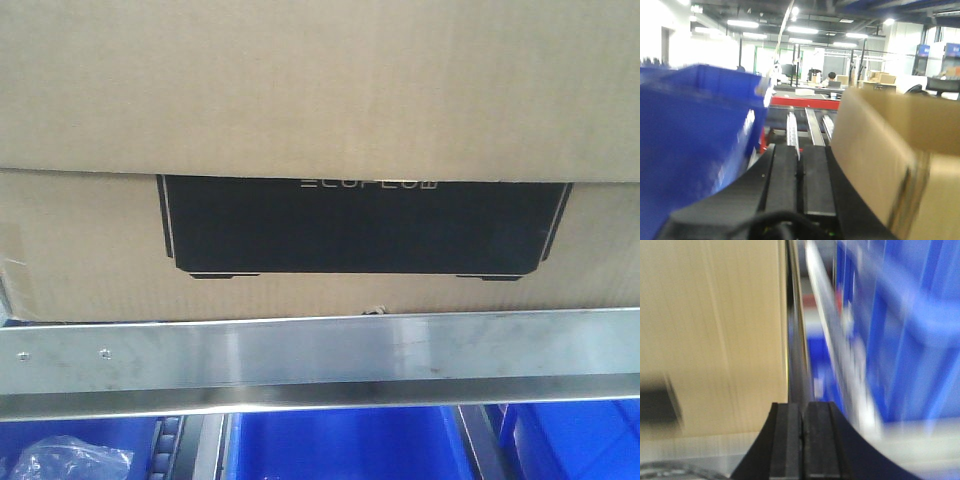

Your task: Grab box from left shelf to table start

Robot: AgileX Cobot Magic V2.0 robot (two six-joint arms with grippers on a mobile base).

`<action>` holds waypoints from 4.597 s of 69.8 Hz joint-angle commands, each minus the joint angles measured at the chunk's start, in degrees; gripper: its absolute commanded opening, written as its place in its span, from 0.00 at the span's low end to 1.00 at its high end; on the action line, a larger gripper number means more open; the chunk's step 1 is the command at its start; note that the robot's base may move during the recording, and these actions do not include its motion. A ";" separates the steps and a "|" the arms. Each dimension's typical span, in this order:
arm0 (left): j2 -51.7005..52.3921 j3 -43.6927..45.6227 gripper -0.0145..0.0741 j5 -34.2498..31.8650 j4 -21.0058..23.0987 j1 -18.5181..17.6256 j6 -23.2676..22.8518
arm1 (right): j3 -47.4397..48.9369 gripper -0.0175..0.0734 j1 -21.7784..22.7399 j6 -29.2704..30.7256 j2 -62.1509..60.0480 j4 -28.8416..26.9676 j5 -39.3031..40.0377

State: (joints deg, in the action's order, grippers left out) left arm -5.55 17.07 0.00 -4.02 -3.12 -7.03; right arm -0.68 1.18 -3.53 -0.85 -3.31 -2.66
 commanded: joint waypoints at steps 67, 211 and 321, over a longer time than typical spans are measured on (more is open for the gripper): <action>-67.84 67.59 0.65 51.46 6.43 -18.43 -1.04 | 38.58 0.26 0.28 0.21 32.58 0.68 -0.56; -80.07 76.73 0.05 59.48 -4.92 -18.10 -8.51 | 82.03 0.81 0.14 5.75 71.47 -0.38 -47.24; -72.50 76.82 0.05 58.38 -2.87 -18.10 -8.51 | 82.34 0.26 0.14 8.66 72.69 -1.33 -43.79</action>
State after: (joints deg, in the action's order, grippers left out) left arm -82.36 91.94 62.80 -8.70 -20.73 -15.64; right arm 79.54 1.18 6.27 75.25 -3.22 -52.02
